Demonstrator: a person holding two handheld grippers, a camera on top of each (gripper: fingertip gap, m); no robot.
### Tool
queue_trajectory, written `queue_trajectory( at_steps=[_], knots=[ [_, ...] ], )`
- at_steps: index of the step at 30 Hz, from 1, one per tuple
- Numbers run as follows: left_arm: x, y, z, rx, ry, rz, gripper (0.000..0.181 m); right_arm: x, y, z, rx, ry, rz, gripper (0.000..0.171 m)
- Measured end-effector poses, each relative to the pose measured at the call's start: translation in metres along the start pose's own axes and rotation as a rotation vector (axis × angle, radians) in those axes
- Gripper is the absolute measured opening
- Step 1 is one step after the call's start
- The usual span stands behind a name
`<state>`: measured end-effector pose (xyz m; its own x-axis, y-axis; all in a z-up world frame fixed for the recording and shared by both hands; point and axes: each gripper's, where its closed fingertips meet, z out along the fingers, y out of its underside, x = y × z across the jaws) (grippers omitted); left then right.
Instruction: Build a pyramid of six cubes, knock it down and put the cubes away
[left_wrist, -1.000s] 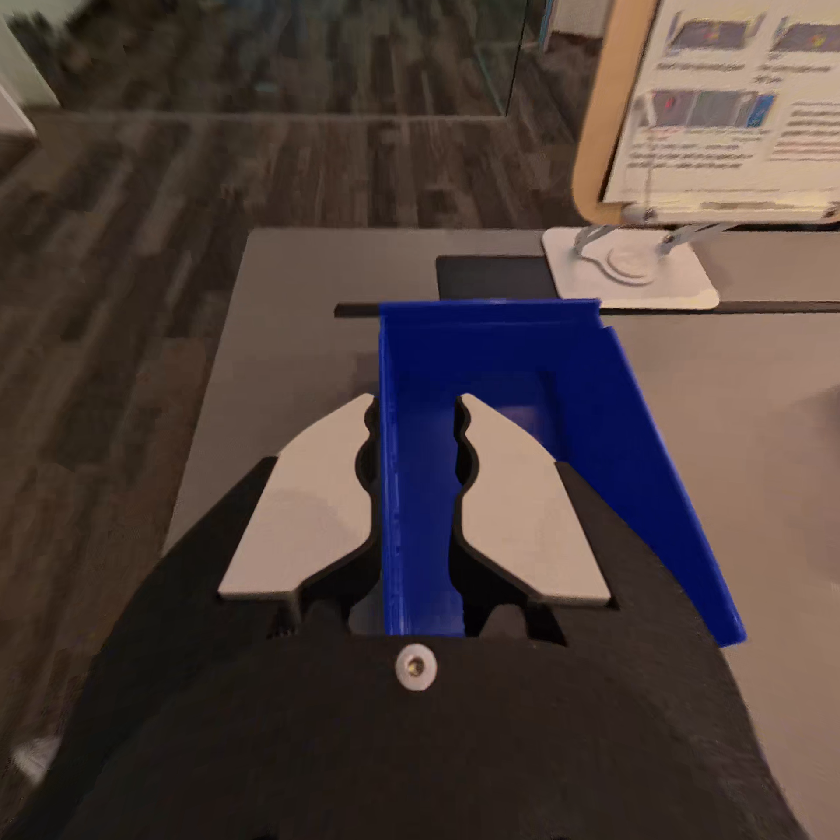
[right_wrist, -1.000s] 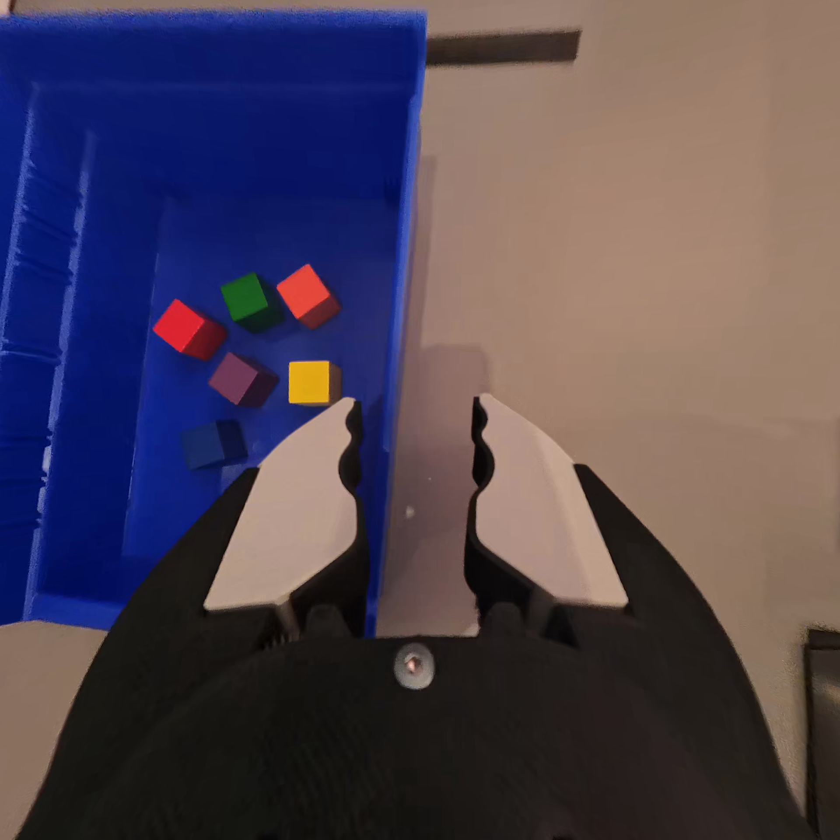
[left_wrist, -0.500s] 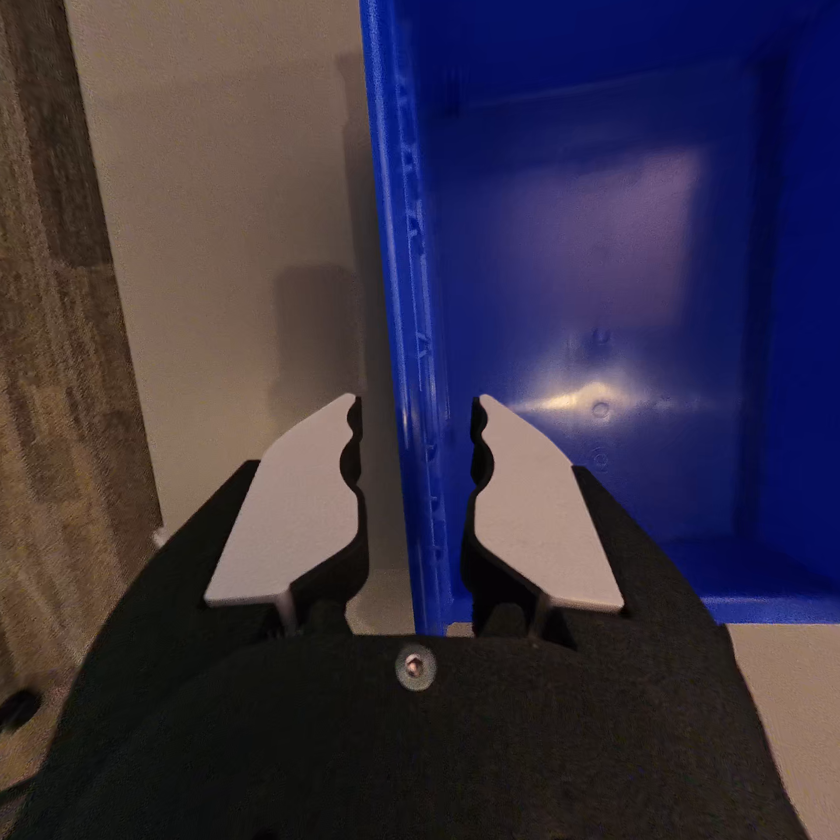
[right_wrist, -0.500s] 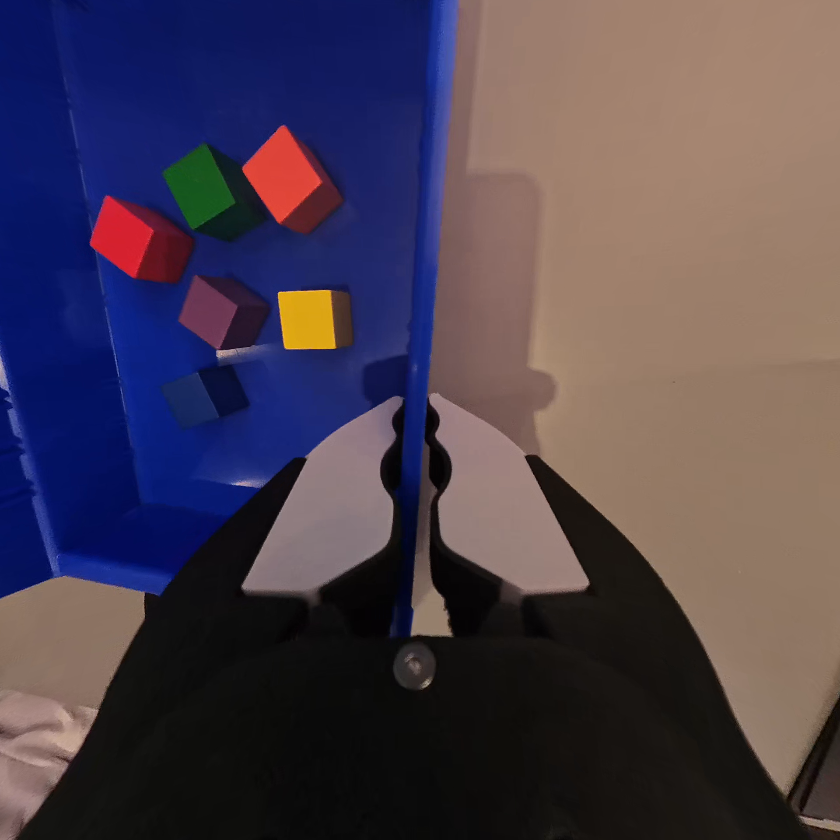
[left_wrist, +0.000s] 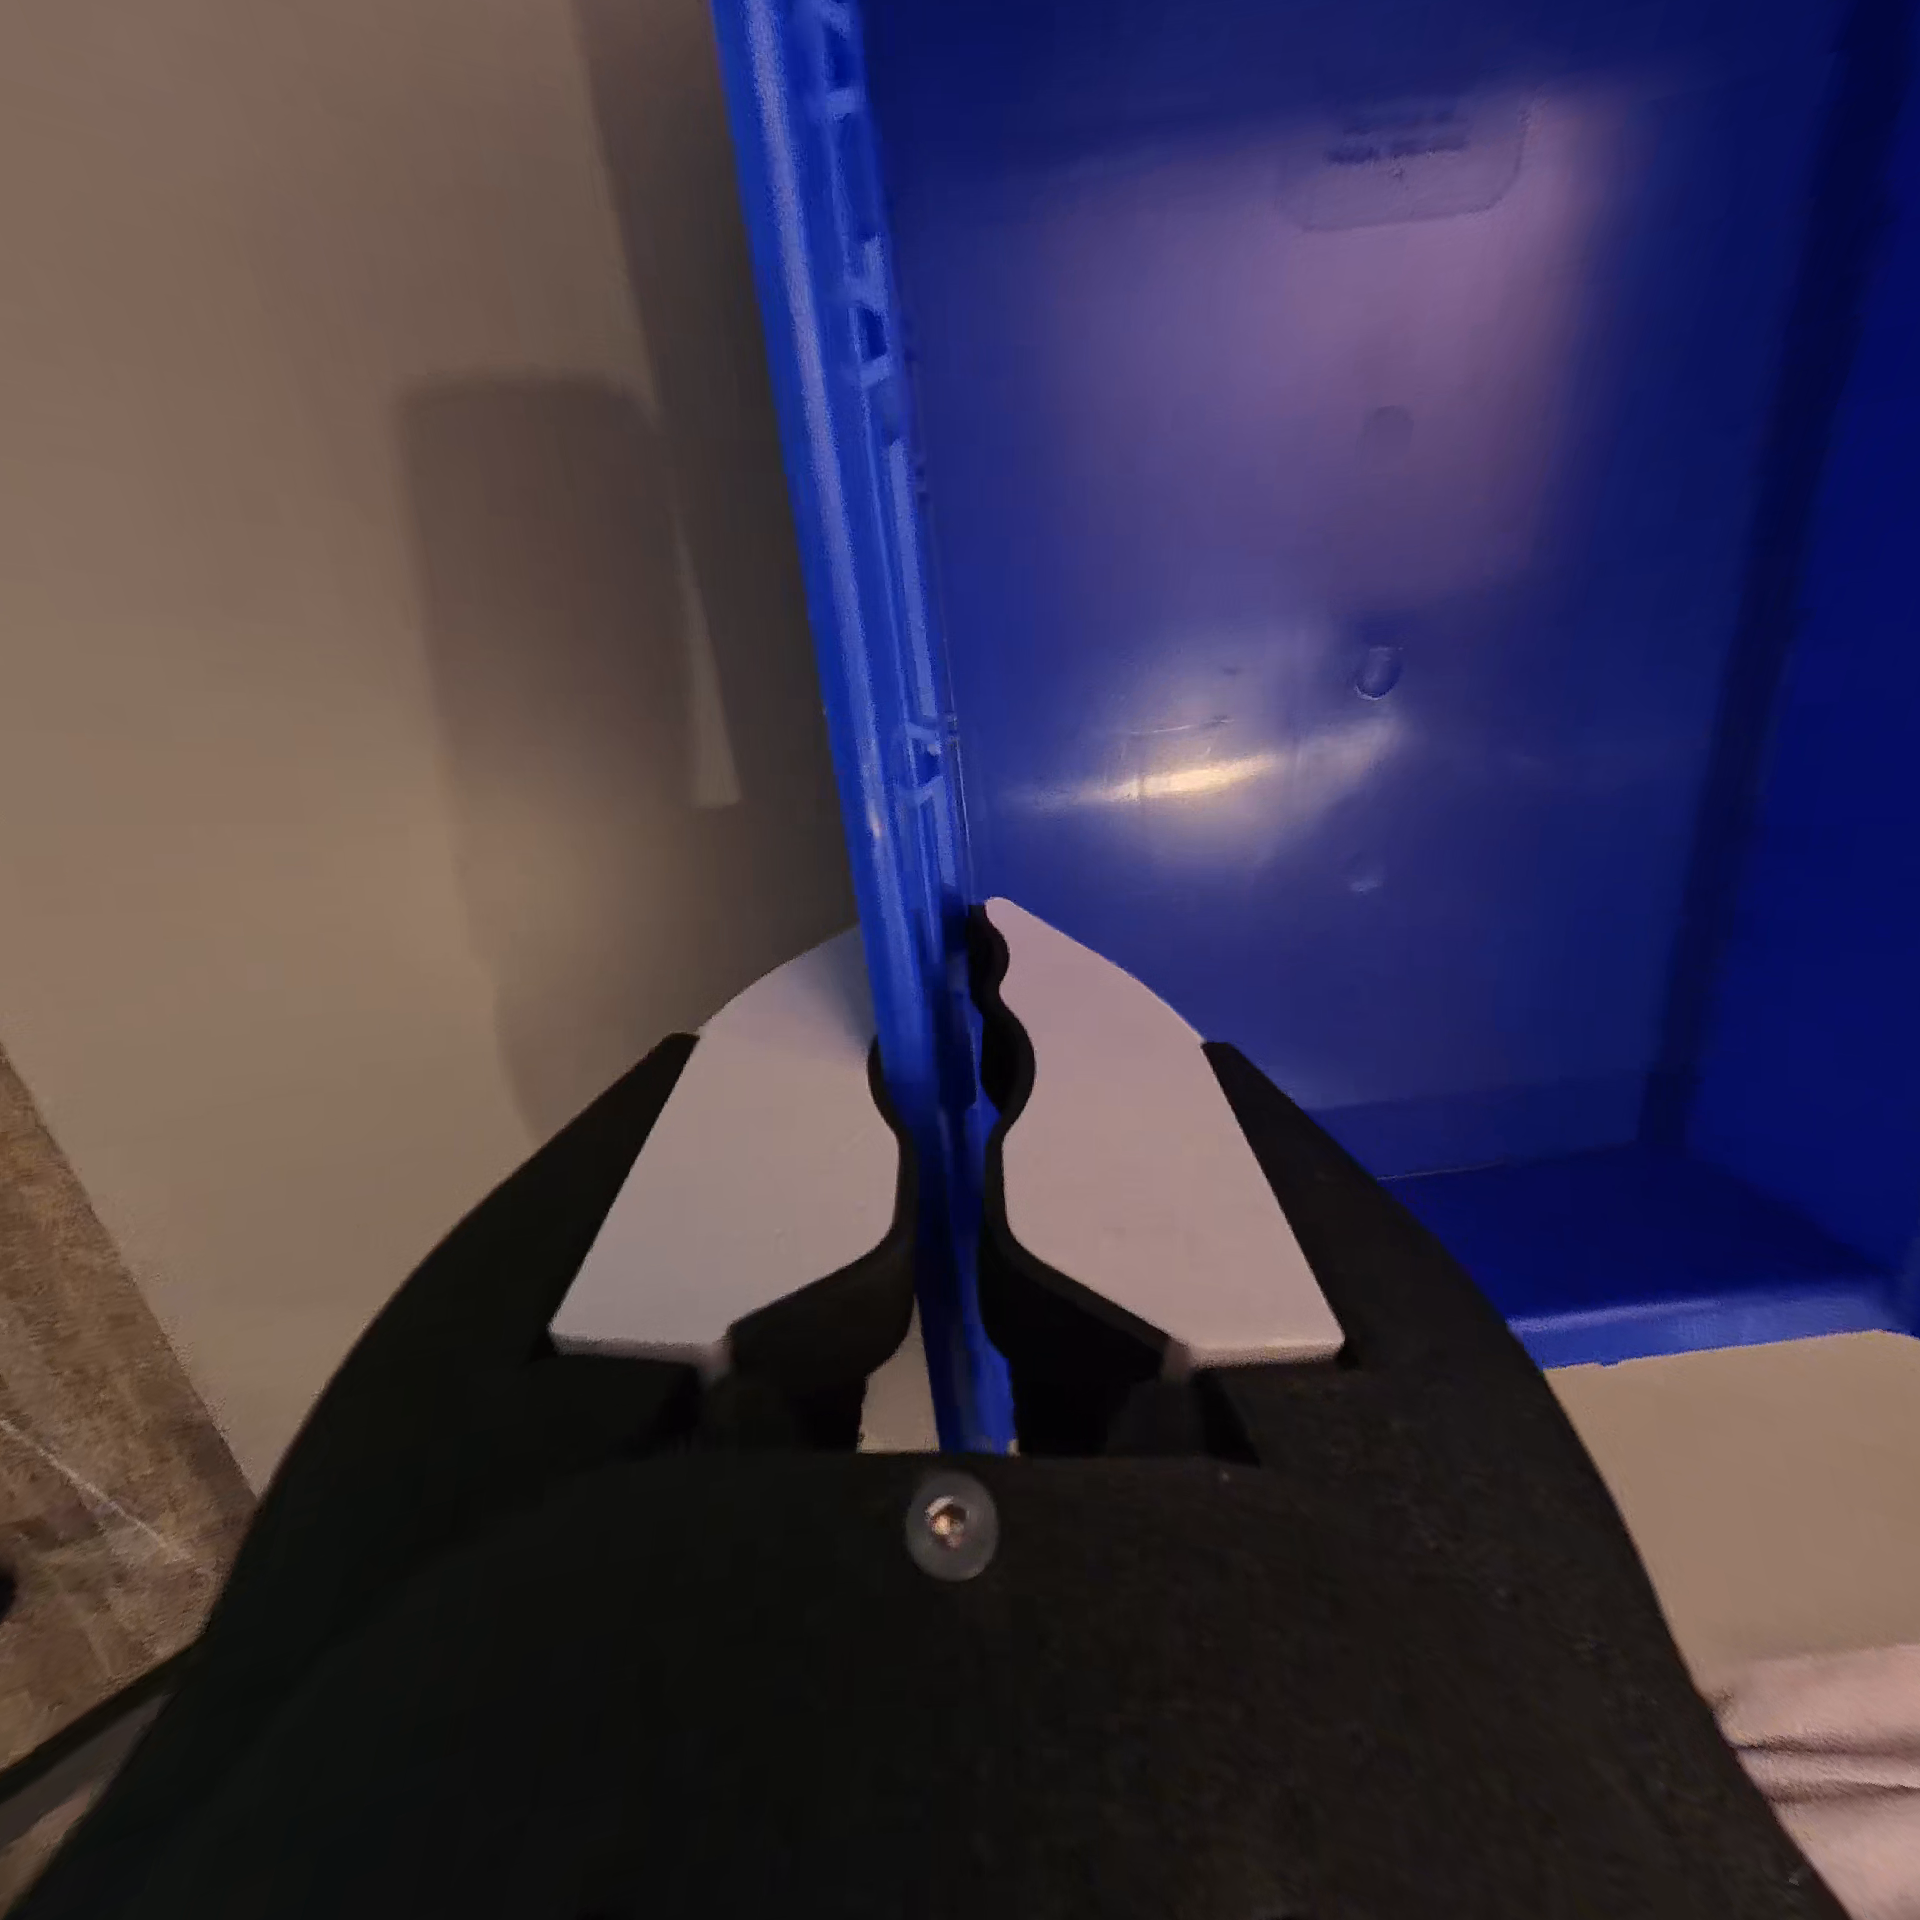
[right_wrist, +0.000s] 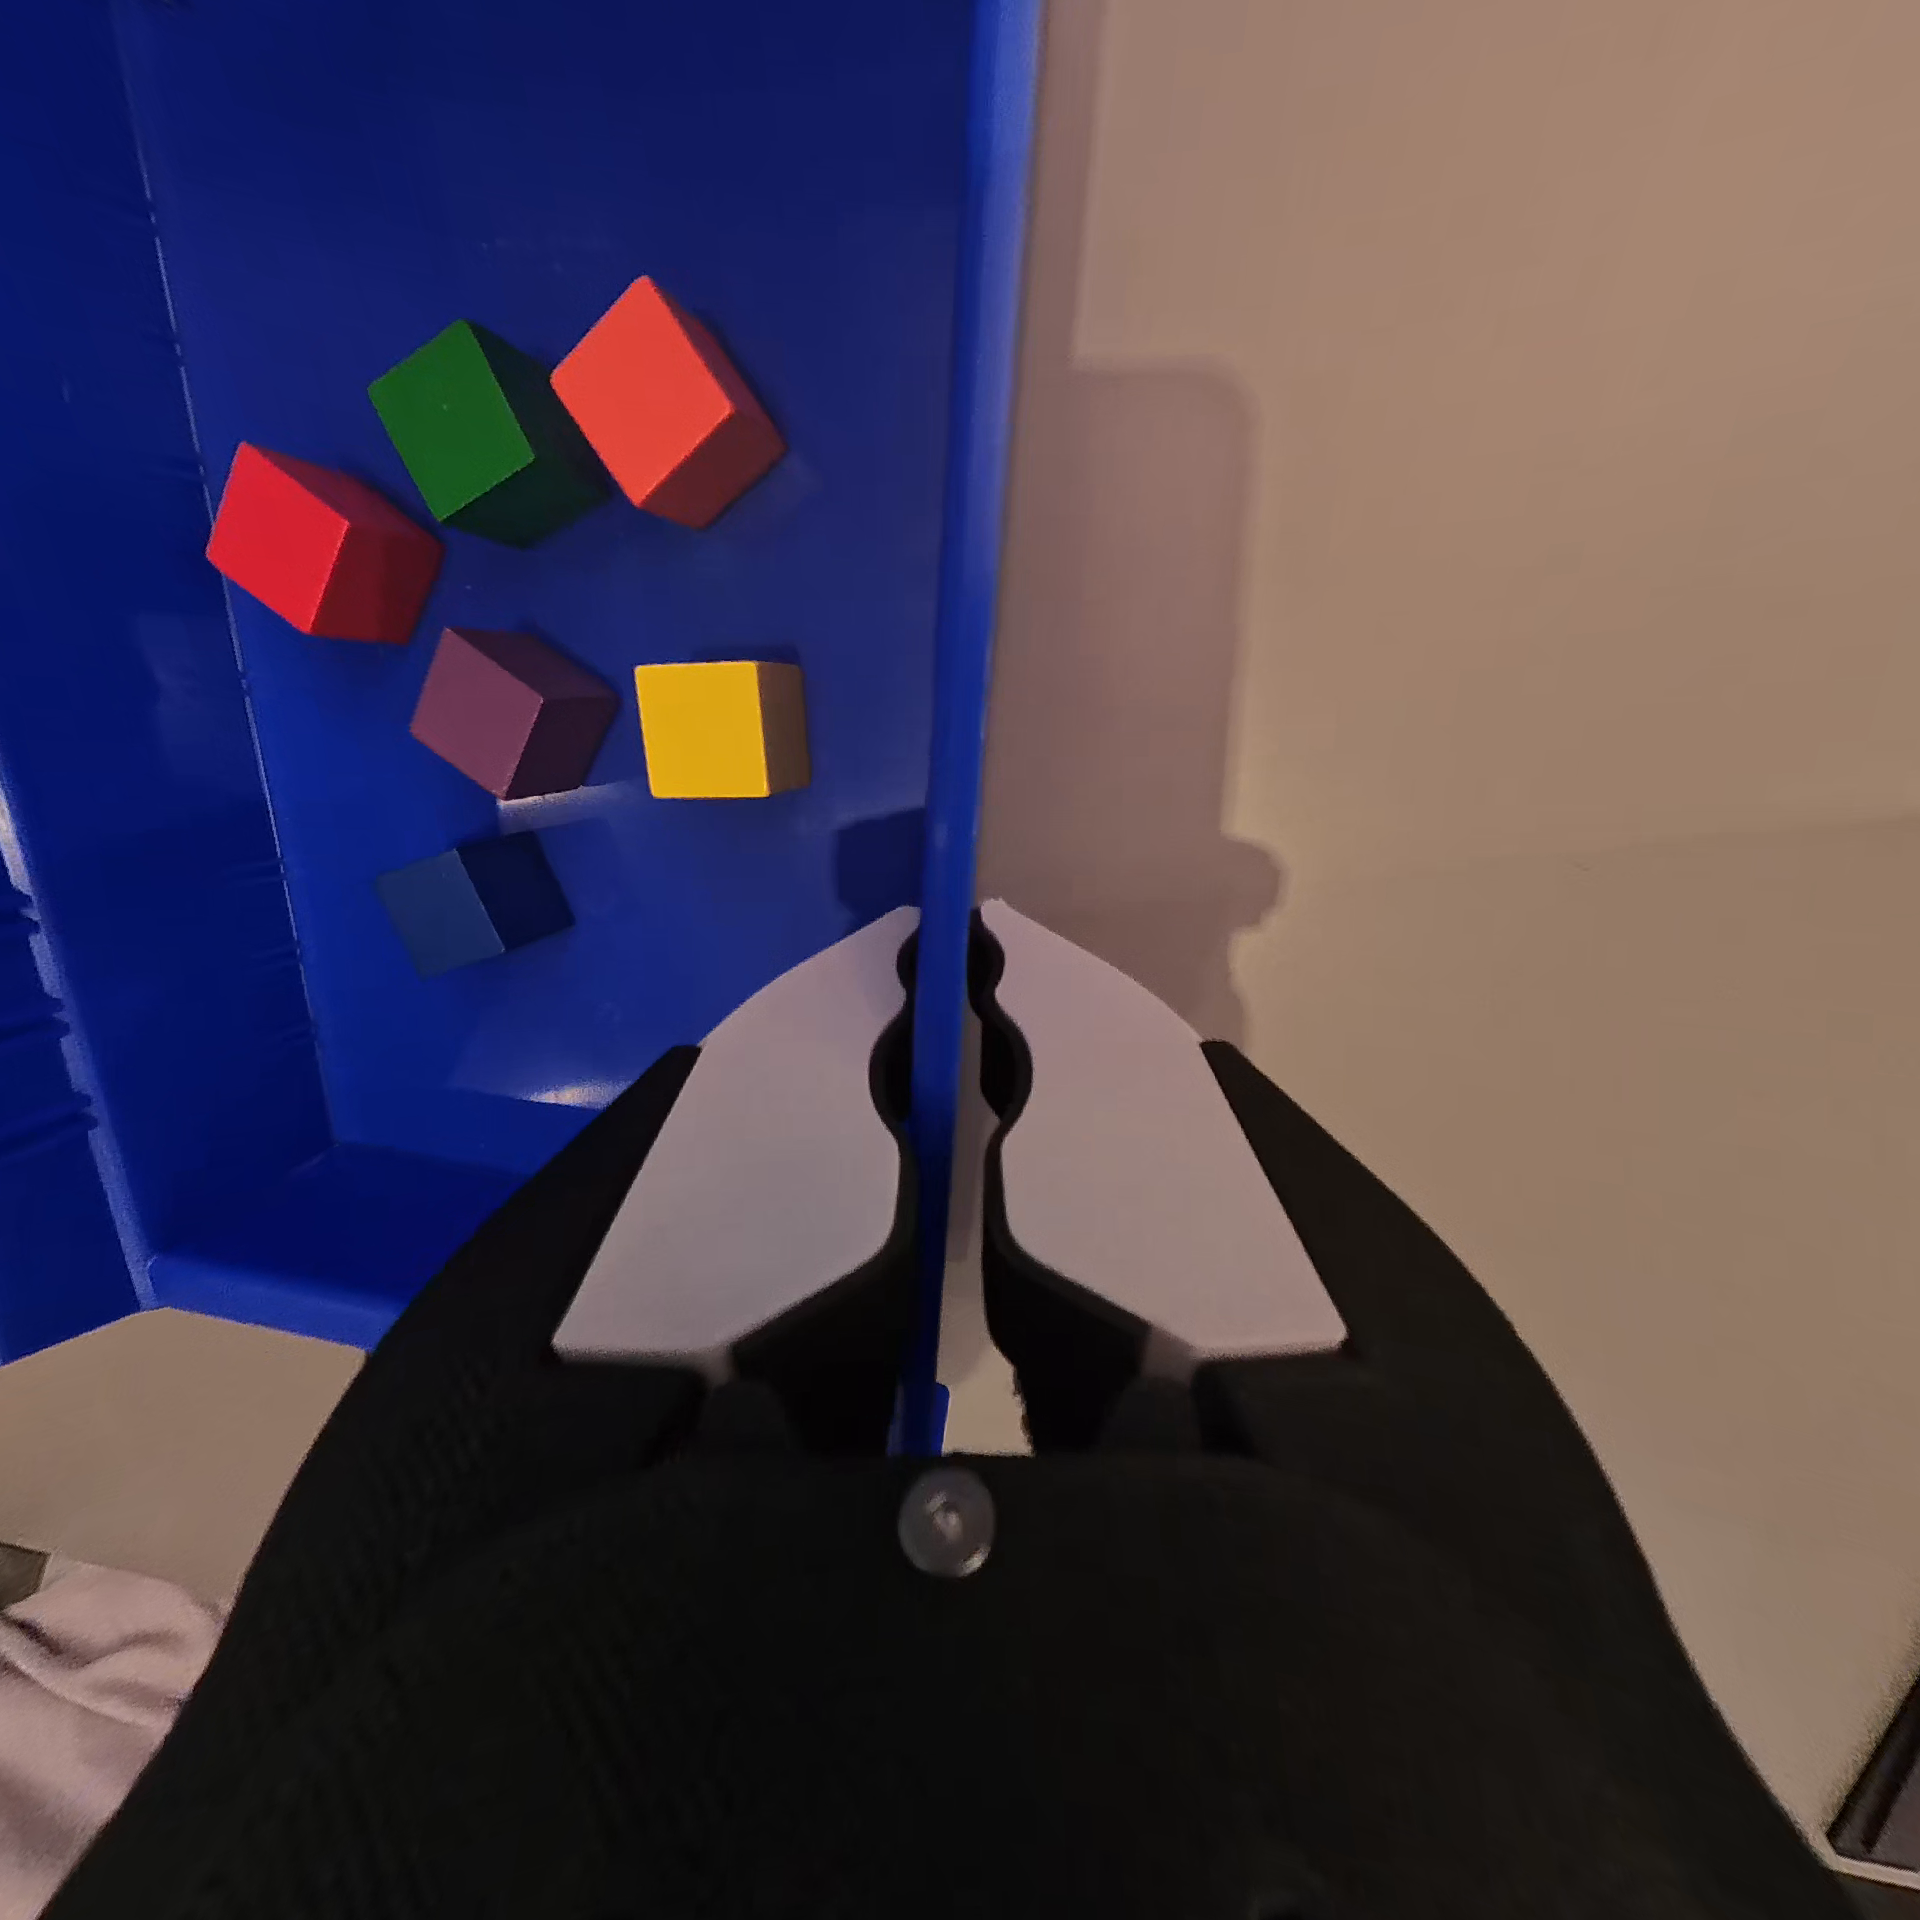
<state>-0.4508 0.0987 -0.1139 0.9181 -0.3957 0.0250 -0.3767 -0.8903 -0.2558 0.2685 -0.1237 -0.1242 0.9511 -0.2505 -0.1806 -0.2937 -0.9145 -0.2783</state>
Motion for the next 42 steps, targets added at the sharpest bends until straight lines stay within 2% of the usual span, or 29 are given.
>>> queue_trajectory(
  at_steps=[3, 10, 16, 23, 28, 30, 34, 42],
  knots=[
    [0.027, -0.006, 0.002, -0.035, 0.002, 0.056, 0.008, -0.006, 0.000, 0.002, -0.019, -0.007, -0.008, 0.009],
    [0.123, -0.023, 0.011, -0.074, -0.001, 0.255, 0.013, -0.029, 0.001, 0.006, -0.075, -0.018, -0.076, 0.010],
    [0.182, -0.026, 0.015, -0.060, -0.109, 0.443, 0.027, -0.056, 0.001, 0.011, -0.137, -0.020, -0.157, 0.011],
    [0.219, -0.020, 0.016, -0.051, -0.227, 0.564, 0.046, -0.076, 0.005, 0.013, -0.207, 0.037, -0.256, 0.015],
    [0.248, -0.007, 0.014, -0.071, -0.173, 0.623, 0.056, -0.092, 0.016, 0.011, -0.246, -0.049, -0.264, 0.021],
    [0.253, -0.004, 0.014, -0.076, -0.172, 0.633, 0.057, -0.086, 0.010, 0.010, -0.219, -0.017, -0.246, 0.016],
    [0.263, 0.003, 0.012, -0.088, -0.149, 0.643, 0.061, -0.082, -0.022, 0.009, -0.064, -0.014, -0.134, 0.022],
    [0.288, 0.016, 0.009, -0.109, -0.018, 0.688, 0.072, -0.063, -0.026, 0.016, -0.085, 0.108, -0.097, 0.025]
  ],
)
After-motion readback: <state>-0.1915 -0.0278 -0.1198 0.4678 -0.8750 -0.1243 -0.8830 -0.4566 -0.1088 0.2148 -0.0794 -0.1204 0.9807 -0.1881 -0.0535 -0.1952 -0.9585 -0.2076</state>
